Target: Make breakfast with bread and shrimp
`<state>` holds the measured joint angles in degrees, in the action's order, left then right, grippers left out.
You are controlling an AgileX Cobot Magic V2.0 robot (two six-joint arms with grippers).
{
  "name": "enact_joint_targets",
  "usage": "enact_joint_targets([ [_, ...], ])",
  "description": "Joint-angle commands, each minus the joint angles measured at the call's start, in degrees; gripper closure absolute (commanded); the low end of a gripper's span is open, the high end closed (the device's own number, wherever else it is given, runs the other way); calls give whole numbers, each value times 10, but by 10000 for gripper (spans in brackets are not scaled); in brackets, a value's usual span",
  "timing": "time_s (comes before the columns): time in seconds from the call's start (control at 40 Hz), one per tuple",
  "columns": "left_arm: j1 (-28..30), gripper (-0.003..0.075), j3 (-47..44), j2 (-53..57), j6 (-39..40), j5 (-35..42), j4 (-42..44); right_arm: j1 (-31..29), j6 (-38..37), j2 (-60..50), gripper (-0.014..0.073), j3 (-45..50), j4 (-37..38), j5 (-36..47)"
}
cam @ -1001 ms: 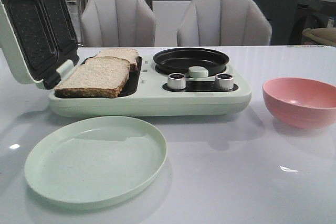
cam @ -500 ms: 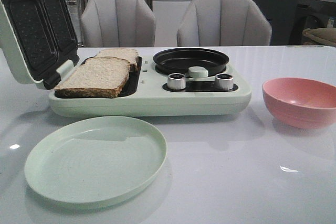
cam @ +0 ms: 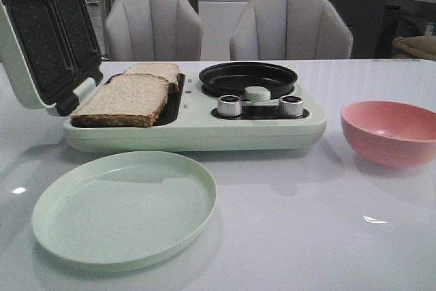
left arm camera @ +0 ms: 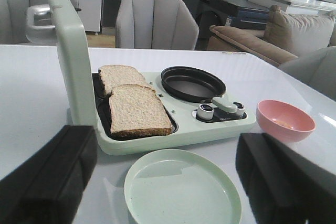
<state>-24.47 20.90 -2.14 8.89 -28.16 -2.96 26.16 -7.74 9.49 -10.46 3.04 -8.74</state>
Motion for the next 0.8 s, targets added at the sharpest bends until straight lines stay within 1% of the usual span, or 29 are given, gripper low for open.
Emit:
enact_joint_targets([
  [0.0, -1, 117, 14, -7, 6, 48, -5, -2, 2, 6, -10, -16, 2, 51],
  [0.13, -1, 117, 23, -16, 7, 41, -6, -2, 2, 6, -10, -16, 2, 51],
  [0.25, -1, 117, 54, -62, 7, 27, -18, -2, 2, 6, -10, -16, 2, 51],
  [0.43, -1, 117, 110, -158, 7, 52, -20, -2, 2, 6, -10, -16, 2, 51],
  [0.58, -1, 119, 170, -263, 7, 61, -36, -2, 2, 6, -10, -16, 2, 51],
  [0.68, -1, 148, 210, -335, 7, 79, -42, -2, 2, 6, -10, -16, 2, 51],
  [0.78, -1, 214, 245, -403, 7, 107, -54, -2, 2, 6, -10, -16, 2, 51],
])
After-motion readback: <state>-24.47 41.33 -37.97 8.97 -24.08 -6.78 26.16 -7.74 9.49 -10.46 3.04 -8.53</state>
